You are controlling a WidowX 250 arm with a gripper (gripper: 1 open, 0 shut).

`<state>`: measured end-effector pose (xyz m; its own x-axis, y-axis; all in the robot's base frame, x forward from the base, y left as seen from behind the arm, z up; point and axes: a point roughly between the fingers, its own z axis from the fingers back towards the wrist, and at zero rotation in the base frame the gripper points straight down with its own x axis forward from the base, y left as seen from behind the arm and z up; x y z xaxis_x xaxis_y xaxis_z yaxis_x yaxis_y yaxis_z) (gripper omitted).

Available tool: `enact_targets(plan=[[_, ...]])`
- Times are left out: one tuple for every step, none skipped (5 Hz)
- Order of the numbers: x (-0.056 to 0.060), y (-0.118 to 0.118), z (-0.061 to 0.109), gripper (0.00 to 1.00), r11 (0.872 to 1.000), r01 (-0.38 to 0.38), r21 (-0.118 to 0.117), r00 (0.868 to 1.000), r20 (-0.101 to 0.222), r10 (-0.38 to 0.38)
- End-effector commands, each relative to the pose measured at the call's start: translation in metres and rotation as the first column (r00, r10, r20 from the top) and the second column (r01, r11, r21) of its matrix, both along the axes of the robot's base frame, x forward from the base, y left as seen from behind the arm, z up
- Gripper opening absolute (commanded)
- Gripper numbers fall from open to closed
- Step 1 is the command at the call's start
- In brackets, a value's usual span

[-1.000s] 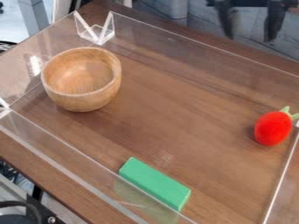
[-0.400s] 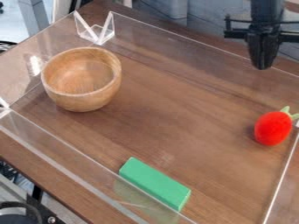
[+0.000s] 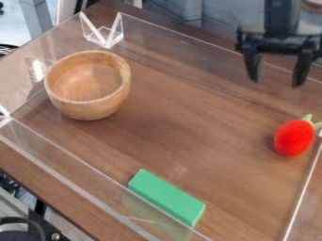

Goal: Move the red fruit to the right

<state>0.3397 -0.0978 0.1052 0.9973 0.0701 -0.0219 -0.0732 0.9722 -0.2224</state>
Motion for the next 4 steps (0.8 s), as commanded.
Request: enact_targets(plan=[[-0.001,0.008,0.026,1.00,1.000,-0.017,-0.012,0.995,0.100,0.018],[-0.006,-0.018,0.021,1.00,0.999,-0.047,-0.007,0.996,0.078,0.047],[-0.007,-0.040,0.007,1.00,0.999,-0.044,-0.001,0.997,0.060,0.044],[-0.007,-0.051,-0.009,1.00,0.997,-0.073,0.014,0.997,0.038,0.073]])
